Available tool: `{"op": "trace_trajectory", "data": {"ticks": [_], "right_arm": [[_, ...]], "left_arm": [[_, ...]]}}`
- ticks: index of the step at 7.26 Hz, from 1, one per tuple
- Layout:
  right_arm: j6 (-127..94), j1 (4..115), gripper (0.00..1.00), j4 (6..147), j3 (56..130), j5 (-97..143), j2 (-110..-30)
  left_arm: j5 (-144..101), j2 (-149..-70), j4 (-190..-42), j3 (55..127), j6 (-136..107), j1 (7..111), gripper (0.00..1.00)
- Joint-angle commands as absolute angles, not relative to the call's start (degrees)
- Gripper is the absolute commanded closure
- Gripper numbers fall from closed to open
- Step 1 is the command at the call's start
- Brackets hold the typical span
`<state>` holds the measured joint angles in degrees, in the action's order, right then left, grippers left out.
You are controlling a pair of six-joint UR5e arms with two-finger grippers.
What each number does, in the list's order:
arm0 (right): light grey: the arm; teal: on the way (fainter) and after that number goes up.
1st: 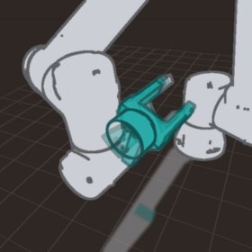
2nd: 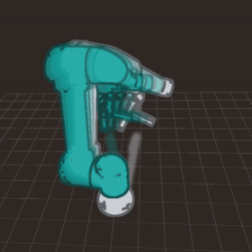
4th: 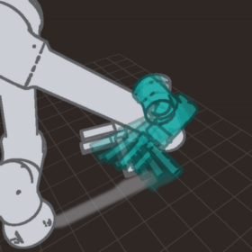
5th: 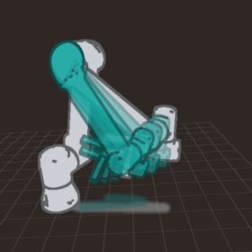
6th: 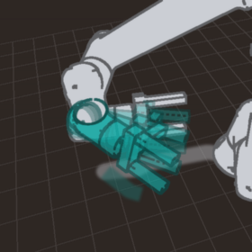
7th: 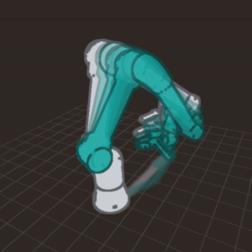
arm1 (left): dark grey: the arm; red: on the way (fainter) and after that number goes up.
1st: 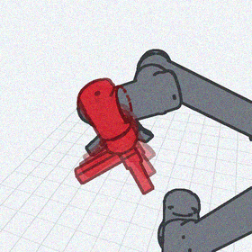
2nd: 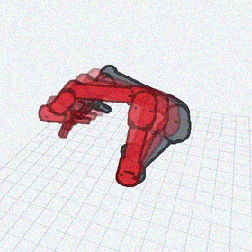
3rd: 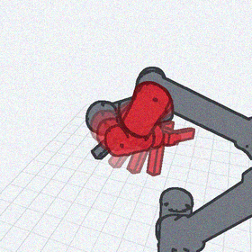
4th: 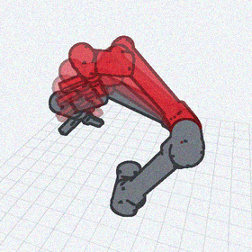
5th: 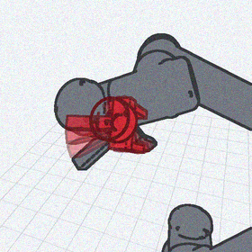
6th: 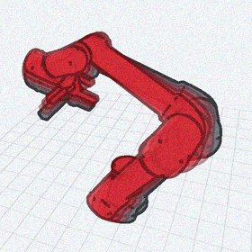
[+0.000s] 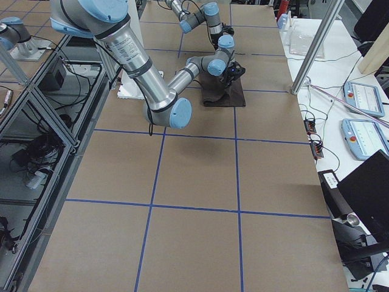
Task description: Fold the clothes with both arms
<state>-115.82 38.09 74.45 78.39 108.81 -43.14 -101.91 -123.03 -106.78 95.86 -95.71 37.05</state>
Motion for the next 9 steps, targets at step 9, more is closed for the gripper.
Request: {"op": "trace_trajectory", "data": {"ticks": [9], "right_arm": [[-52.5, 65.2, 0.0, 85.0, 80.9, 118.8, -54.9]], "left_arm": [[-115.2, -112.7, -107.4, 99.6, -55.6, 59.8, 0.0]]}}
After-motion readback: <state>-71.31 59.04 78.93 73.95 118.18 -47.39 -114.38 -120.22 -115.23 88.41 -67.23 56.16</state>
